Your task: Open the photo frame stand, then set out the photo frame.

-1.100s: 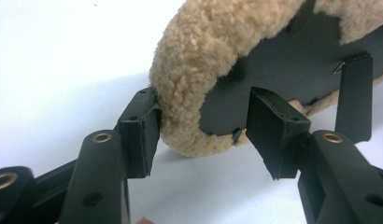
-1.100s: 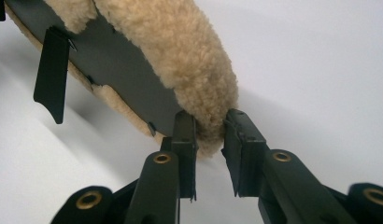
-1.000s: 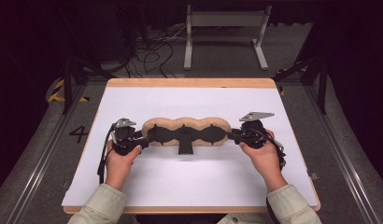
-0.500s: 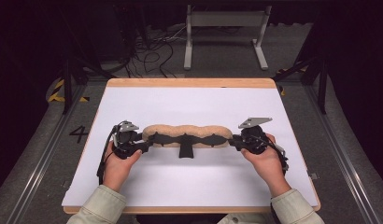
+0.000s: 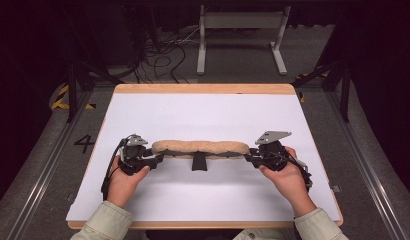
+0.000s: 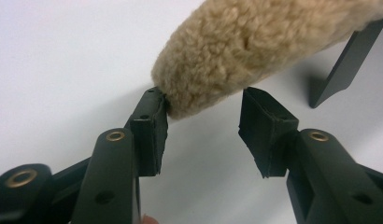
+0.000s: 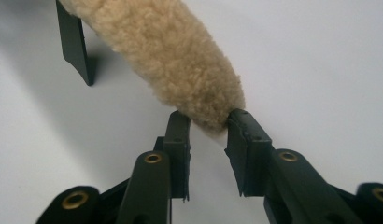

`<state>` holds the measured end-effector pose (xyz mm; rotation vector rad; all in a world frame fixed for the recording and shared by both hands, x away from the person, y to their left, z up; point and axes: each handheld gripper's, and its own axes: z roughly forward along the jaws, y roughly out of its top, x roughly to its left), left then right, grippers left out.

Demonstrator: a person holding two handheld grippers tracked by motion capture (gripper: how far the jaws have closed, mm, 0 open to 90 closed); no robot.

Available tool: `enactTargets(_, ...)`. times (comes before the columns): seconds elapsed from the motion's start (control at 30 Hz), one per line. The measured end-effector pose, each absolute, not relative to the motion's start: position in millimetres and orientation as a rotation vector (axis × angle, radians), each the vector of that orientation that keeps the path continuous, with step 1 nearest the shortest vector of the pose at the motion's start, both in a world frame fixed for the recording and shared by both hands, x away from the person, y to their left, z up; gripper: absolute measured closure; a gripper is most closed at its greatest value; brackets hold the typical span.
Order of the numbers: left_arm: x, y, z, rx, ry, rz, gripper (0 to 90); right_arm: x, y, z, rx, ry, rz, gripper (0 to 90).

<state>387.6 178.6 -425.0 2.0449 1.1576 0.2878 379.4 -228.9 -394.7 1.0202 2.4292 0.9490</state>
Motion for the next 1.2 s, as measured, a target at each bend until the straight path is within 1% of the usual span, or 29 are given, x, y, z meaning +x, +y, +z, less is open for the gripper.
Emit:
enactTargets(0.03,387.8,178.8,-424.9,2.045,1.156,0.285,50.8,379.5,-228.4,-394.7,1.015,2.436,0.947,65.0)
enactTargets(0.13,388.5,180.2,-424.2,2.04,1.148,0.28,49.9,379.6,-228.8,-393.4,0.995,2.422,0.964,64.0)
enactTargets(0.27,386.9,180.3,-420.9,2.081,1.141,0.306,50.8,379.1,-231.9,-389.4,0.966,2.414,0.99,62.5)
enactTargets(0.3,383.0,180.7,-419.0,2.089,1.144,0.312,52.1,378.1,-234.2,-387.4,0.95,2.412,0.986,60.3)
enactTargets(0.33,383.0,180.7,-419.0,2.089,1.144,0.312,51.5,377.5,-235.5,-386.3,0.954,2.41,0.986,59.2)
enactTargets(0.37,381.3,181.7,-418.3,2.084,1.141,0.296,51.5,377.5,-235.5,-386.3,0.954,2.41,0.986,59.2)
enactTargets(0.4,377.7,183.9,-417.4,2.079,1.131,0.254,49.2,377.0,-238.6,-384.0,0.952,2.408,0.988,60.3)
enactTargets(0.43,377.7,183.9,-417.4,2.079,1.131,0.254,49.2,377.0,-238.6,-384.0,0.952,2.408,0.988,60.3)
enactTargets(0.5,373.3,184.7,-416.7,2.06,1.13,0.232,49.7,376.6,-241.5,-381.9,0.963,2.406,0.997,63.1)
enactTargets(0.53,370.0,185.3,-415.2,2.057,1.119,0.213,51.7,376.3,-242.7,-381.0,0.966,2.405,0.998,65.5)
enactTargets(0.6,366.3,185.9,-413.0,2.06,1.091,0.217,54.9,375.1,-244.9,-379.0,0.96,2.408,0.99,70.6)
enactTargets(0.7,359.2,181.2,-410.1,2.065,1.037,0.196,62.1,373.0,-247.4,-376.1,0.949,2.417,0.996,78.7)
enactTargets(0.83,351.7,167.7,-404.0,2.08,0.956,0.217,75.2,371.9,-248.5,-374.1,0.932,2.425,0.999,85.2)
enactTargets(0.9,349.9,164.2,-402.6,2.085,0.938,0.222,79.7,371.9,-248.3,-374.3,0.927,2.426,0.995,86.9)
enactTargets(0.93,347.0,158.1,-400.7,2.087,0.912,0.238,79.7,371.9,-248.3,-374.3,0.927,2.426,0.995,86.9)
enactTargets(1.0,344.1,151.6,-398.8,2.083,0.891,0.236,84.0,372.0,-248.3,-374.8,0.924,2.427,0.995,88.1)
enactTargets(1.2,342.0,135.6,-396.5,2.09,0.845,0.23,89.2,372.5,-250.2,-375.2,0.926,2.417,0.991,89.8)
